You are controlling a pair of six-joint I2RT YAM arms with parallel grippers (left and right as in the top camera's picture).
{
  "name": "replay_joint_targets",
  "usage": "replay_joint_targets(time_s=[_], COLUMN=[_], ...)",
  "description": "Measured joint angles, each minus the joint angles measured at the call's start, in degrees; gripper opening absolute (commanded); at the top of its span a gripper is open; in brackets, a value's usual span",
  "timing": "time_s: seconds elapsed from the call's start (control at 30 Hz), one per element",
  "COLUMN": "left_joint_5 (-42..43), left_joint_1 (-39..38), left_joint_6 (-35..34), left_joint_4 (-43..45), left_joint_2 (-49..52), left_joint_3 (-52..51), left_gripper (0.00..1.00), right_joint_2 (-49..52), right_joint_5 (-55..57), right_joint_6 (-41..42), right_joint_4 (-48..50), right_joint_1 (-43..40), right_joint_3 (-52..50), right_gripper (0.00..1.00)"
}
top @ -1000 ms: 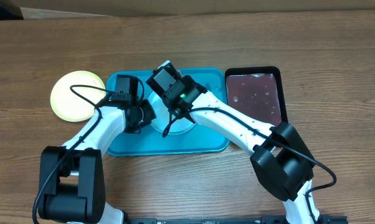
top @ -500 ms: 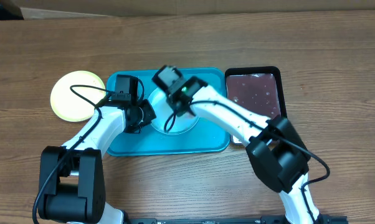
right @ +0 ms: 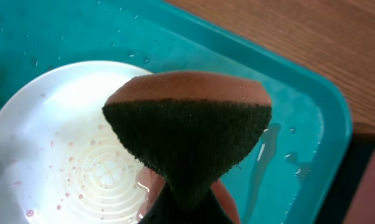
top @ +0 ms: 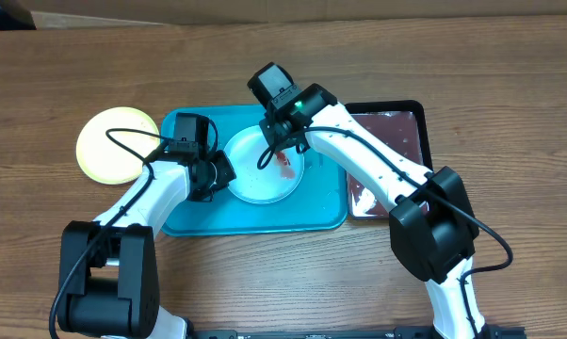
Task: Clean dirty plates on tray and stack at the side
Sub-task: 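Carry the wet sponge left over the white plate with the right gripper, then scrub the white plate's sauce with the sponge while left gripper holds rim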
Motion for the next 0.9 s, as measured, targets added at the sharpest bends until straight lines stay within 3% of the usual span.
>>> replay_joint_targets(time_s=[0.83, 0.87, 0.9], left_joint_5=[0.2, 0.24, 0.24], left_joint_1=[0.0, 0.0, 0.0], left_joint_6=[1.49, 1.51, 1.53], left_joint_4=[-0.04, -0.04, -0.04], left_joint_2=[0.0, 0.02, 0.04], left_joint_3=[0.0, 0.0, 0.0], left_gripper=[0.04, 0.04, 0.04], right_joint_2=[9.6, 9.6, 9.6], right_joint_5=[9.22, 8.55, 7.37], right_joint_6=[0.22, 0.35, 0.44], right_joint_4=[-0.42, -0.44, -0.42], right_joint_1=[5.38, 5.25, 4.92], right_joint_3=[0.0, 0.02, 0.02], right_gripper=[0.04, 0.04, 0.11])
